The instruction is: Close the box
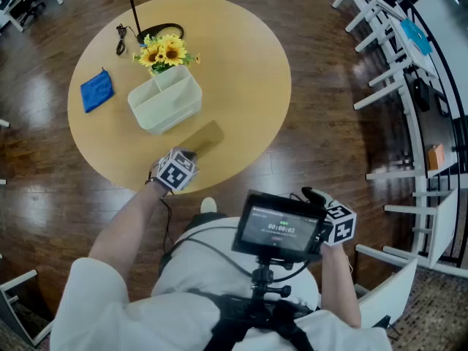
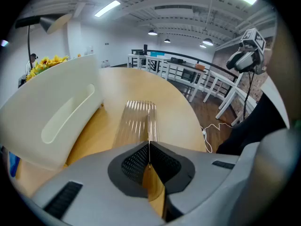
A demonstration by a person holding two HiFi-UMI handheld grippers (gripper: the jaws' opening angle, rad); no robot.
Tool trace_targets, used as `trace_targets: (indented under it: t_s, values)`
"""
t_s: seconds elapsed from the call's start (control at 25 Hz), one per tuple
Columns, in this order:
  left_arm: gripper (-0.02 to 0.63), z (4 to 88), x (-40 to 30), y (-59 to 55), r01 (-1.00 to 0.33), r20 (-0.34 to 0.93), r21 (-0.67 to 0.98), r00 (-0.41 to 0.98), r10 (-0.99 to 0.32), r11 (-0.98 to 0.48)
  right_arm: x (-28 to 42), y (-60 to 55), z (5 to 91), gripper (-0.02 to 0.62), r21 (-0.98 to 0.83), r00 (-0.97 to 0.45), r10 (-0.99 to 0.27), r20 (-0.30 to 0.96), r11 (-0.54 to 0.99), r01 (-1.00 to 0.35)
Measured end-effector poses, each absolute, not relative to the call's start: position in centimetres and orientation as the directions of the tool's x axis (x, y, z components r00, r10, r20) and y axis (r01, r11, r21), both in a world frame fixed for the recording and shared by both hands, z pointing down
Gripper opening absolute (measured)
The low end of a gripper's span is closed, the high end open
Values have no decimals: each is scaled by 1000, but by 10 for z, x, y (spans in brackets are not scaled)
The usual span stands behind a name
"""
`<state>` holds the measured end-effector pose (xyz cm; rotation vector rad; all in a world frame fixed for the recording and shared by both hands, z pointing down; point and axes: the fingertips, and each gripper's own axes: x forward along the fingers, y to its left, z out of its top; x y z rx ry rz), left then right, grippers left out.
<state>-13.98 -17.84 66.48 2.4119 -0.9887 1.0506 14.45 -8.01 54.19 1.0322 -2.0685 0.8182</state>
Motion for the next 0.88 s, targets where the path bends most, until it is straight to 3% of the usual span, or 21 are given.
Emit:
trace_targets:
  t_s: [0.36,0.56,0.88]
  values:
    - [5,558,-137,-161,-576,678,-22,592,-435,-817,128,-81,547,192,-243,-478,-415,774,502,-830]
    - [5,480,-184,-199,-607,643,-59,584,-495,-793,114,-85,545,192,-255,-499,-422,757,512,-820]
    - [5,504,-237,-254,-635,733,-55,498,-463,-770,116,-80,546,190,-264,-503,-446,740,495,-828]
